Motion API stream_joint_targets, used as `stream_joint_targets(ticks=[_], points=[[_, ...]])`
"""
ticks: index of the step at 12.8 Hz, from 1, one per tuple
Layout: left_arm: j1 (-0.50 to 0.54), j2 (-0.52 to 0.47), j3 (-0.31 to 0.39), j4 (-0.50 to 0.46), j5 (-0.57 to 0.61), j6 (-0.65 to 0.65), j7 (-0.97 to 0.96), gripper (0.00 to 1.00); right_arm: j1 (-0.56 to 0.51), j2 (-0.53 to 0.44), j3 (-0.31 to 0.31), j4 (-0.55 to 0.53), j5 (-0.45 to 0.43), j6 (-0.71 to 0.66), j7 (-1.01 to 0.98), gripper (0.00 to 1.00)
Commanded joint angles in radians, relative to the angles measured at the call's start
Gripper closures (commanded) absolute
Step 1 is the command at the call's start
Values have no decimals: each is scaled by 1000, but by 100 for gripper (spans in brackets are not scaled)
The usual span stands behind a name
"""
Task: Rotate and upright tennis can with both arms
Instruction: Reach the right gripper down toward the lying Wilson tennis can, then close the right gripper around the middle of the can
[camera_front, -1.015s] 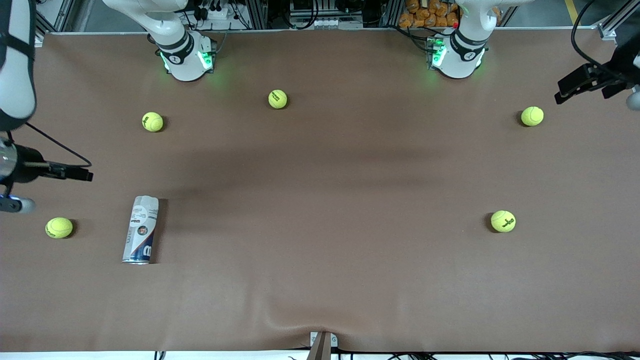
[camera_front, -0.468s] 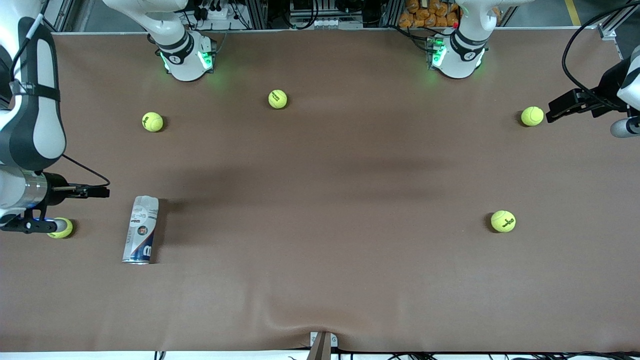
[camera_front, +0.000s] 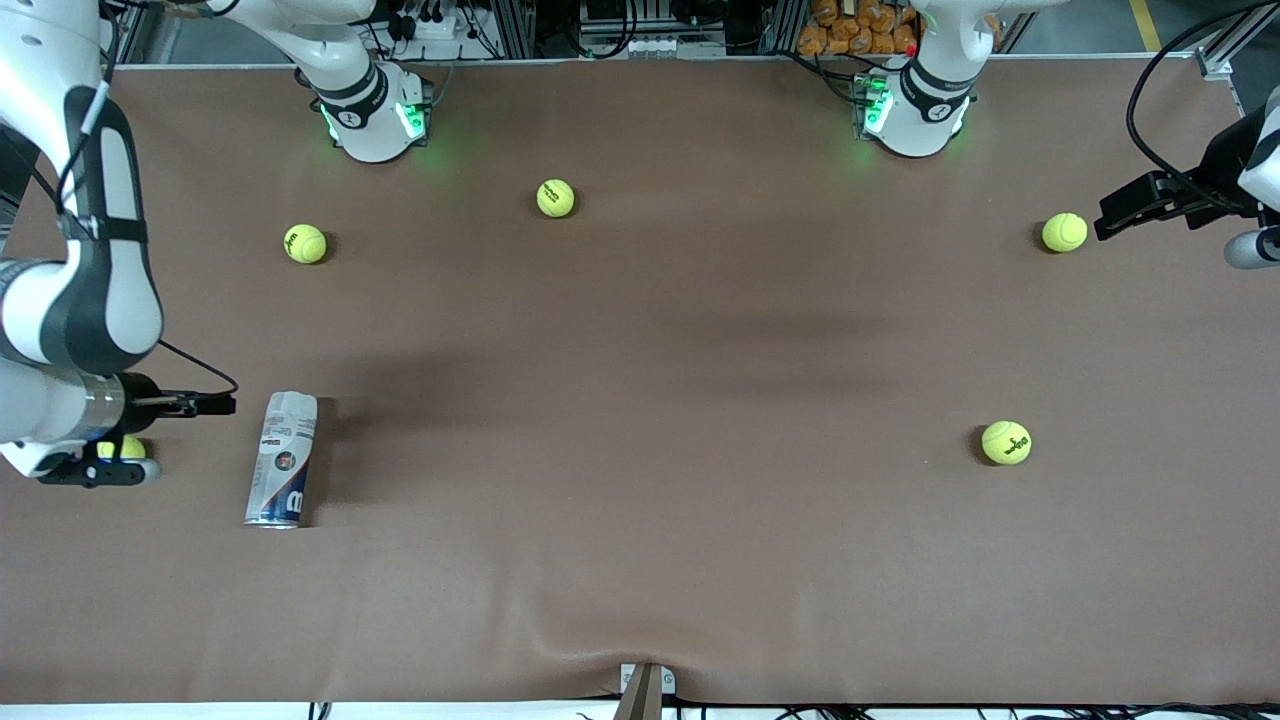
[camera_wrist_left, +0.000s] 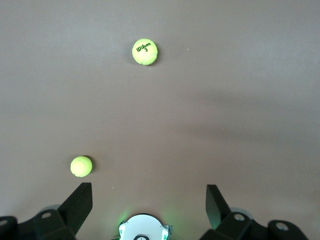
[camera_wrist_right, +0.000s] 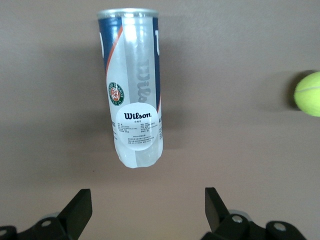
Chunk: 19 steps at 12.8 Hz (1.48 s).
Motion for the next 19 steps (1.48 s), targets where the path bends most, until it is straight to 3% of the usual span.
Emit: stream_joint_targets(ticks=[1, 3, 5, 9, 19], points=[[1, -8, -5, -19, 10, -7, -1, 0, 3, 72, 14, 31, 2, 57, -18, 0], [-3, -4, -5, -19, 7, -5, -6, 0, 11, 107, 14, 26, 2, 195, -58, 0], [0, -2, -5, -17, 4, -5, -3, 0, 9, 146, 16, 23, 7, 242, -100, 0], [4, -13, -5, -24, 10, 38, -3, 0, 6, 196, 16, 18, 64, 272, -101, 0], [10, -11, 3, -31, 13, 55, -3, 0, 5, 288, 16, 9, 79, 315, -101, 0]])
